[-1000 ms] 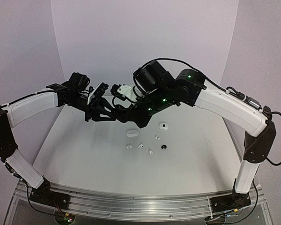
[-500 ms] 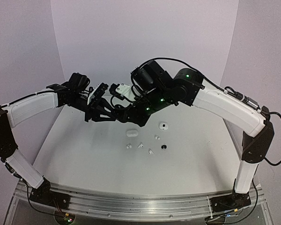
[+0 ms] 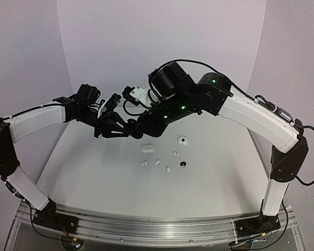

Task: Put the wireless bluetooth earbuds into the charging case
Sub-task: Insert the right earbud into the right side groove of the charging case, then pick up the left earbud from the center of the board.

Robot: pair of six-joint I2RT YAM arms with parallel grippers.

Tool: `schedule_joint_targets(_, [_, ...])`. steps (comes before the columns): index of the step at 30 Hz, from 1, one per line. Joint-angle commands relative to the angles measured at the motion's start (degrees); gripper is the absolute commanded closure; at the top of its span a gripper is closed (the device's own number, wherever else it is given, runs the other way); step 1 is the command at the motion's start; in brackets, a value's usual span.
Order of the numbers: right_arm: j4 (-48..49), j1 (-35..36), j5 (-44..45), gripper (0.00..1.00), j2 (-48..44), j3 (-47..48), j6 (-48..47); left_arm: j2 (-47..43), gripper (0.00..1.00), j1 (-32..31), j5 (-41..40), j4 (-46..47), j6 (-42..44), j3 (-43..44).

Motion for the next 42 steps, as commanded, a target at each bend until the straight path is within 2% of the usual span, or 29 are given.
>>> schedule_joint_targets(1, [1.86, -0.32, -0.21, 0.66, -3.91, 2.07, 1.94, -2.38, 1.0, 0.14, 3.3, 2.51, -2.84, -0.37])
schedule_joint_targets(9, [6.61, -0.33, -3.2, 0.62, -6.12, 1.73, 3.12, -2.73, 1.0, 0.5, 3.95, 5.2, -6.88, -1.33])
schedule_joint_targets(16, [9.36, -1.69, -0.89, 0.49, -9.53, -1.18, 7.03, -3.72, 1.0, 1.97, 4.77, 9.73, -13.31, -3.29])
schedule_joint_targets(21, [9.64, -12.07, -4.5, 0.39, -13.32, -12.36, 15.02, -5.53, 1.0, 3.28, 3.89, 15.82, -18.34, -5.91])
schedule_joint_targets(26, [9.79, -20.25, -6.18, 0.2, -13.89, -24.12, 17.58, -6.54, 1.0, 4.78, 3.13, 20.2, -23.0, -7.27])
schedule_joint_targets(28, [9.72, -22.31, -6.51, 0.17, -12.38, -26.5, 17.79, -7.14, 1.0, 5.2, 2.8, 21.1, -23.66, -7.87])
schedule_joint_targets(31, [9.55, -24.45, -7.94, 0.22, -8.06, -28.36, 17.24, -8.06, 1.0, 5.33, 2.24, 21.9, -24.08, -8.69])
schedule_joint_targets(39, [4.38, -25.98, -5.34, 0.49, 6.63, -27.43, 12.2, -9.8, 1.0, 5.42, 1.37, 22.27, -23.74, -9.63])
schedule_joint_targets(42, [2.38, -25.97, -4.04, 0.55, 10.5, -26.56, 11.54, -10.23, 1.0, 5.48, 1.0, 21.74, -23.27, -9.75])
